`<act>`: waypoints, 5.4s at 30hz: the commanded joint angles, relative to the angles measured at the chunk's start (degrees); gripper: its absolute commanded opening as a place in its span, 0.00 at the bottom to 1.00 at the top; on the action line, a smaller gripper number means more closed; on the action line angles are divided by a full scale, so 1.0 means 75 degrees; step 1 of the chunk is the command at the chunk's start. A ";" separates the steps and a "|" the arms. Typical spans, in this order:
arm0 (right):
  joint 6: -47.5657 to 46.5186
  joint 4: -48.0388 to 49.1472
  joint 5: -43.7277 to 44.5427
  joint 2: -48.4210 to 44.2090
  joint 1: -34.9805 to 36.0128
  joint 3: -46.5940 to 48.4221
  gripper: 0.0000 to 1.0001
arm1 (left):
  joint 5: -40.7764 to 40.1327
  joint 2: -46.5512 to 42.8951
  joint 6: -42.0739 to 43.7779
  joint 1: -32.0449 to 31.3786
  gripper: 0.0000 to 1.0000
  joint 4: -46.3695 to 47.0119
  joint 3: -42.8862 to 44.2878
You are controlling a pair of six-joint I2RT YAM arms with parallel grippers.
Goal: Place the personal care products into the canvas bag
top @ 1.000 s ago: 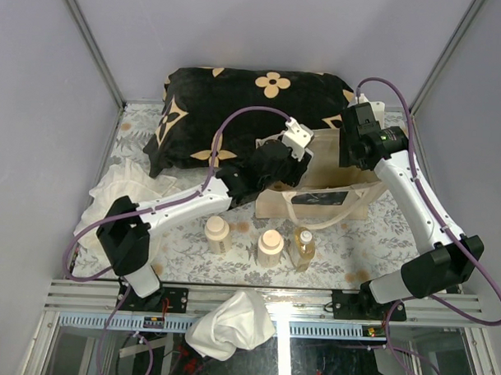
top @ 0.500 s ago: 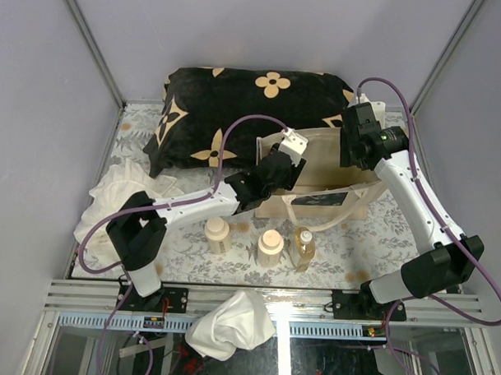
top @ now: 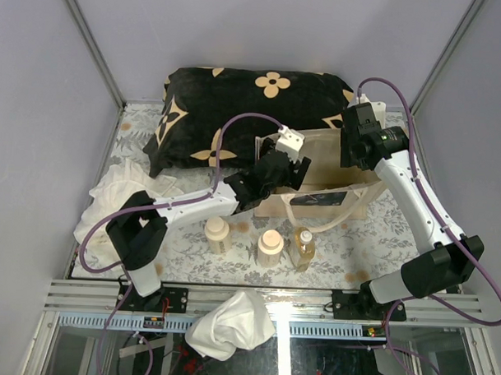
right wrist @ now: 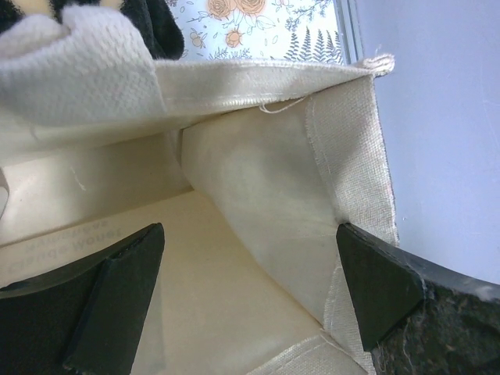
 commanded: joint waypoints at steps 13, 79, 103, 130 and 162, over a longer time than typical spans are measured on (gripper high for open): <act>-0.0177 0.0047 0.0174 -0.0013 -0.0120 0.0211 0.99 | 0.0269 -0.2315 0.0154 0.0182 1.00 0.0001 0.0369; -0.0515 -0.0035 -0.0222 0.0090 -0.0120 0.0390 0.99 | 0.0902 -0.3862 -0.3932 0.0559 1.00 -0.6306 -0.2586; -0.0485 -0.0054 -0.0138 0.0094 -0.0123 0.0275 0.99 | 0.1535 -0.3693 -0.3798 0.0696 0.61 -0.6881 -0.2687; -0.0478 -0.0023 -0.0147 0.0009 -0.0117 0.0108 0.99 | 0.1755 -0.3678 -0.3618 0.0696 0.45 -0.7382 -0.2236; -0.0492 -0.0002 -0.0172 0.0026 -0.0124 -0.0030 0.99 | 0.2070 -0.4162 -0.3940 0.0697 0.84 -0.8168 -0.2609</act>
